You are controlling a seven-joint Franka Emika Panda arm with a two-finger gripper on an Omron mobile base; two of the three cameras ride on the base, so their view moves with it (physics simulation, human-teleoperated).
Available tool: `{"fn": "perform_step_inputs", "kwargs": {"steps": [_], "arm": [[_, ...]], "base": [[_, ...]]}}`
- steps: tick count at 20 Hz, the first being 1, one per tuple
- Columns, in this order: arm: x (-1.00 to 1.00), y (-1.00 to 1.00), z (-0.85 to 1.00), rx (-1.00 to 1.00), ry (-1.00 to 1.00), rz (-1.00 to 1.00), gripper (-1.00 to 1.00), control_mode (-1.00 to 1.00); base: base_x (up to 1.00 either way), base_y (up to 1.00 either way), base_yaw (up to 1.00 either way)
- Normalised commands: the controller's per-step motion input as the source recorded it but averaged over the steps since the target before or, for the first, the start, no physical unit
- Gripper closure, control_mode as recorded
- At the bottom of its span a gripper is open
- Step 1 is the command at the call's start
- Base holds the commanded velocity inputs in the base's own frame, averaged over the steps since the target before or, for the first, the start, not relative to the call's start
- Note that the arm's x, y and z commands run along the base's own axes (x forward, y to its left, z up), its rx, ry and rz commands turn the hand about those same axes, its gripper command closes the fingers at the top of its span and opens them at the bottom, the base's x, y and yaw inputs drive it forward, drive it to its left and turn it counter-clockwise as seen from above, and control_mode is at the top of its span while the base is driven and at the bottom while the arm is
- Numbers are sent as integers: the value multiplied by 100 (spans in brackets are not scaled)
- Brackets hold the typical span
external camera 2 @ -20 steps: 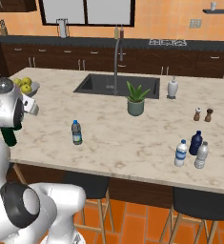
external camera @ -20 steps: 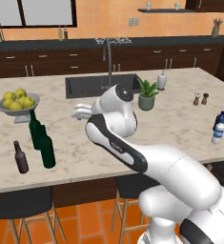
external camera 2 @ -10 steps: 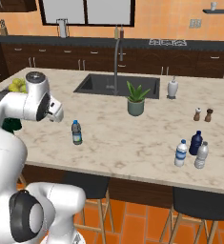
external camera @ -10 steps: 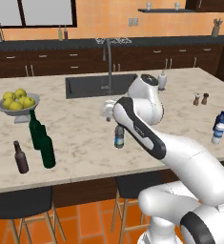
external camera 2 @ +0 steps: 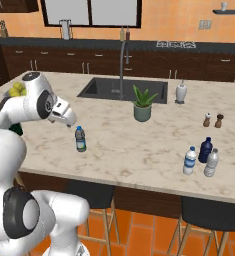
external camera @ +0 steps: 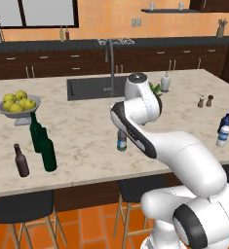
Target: Move the plastic bottles in the middle to the plastics group, and the glass bottles in the middle to the glass group.
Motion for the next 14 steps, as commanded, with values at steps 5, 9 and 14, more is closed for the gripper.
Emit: {"fn": "perform_step_inputs", "kwargs": {"steps": [5, 9, 14], "arm": [[59, -7, -29, -3, 3, -1, -100, -100], [63, -2, -28, 0, 11, 0, -100, -100], [62, 0, -45, 0, 12, 0, -100, -100]], "base": [[0, 0, 0], [0, 0, 0], [0, 0, 0]]}}
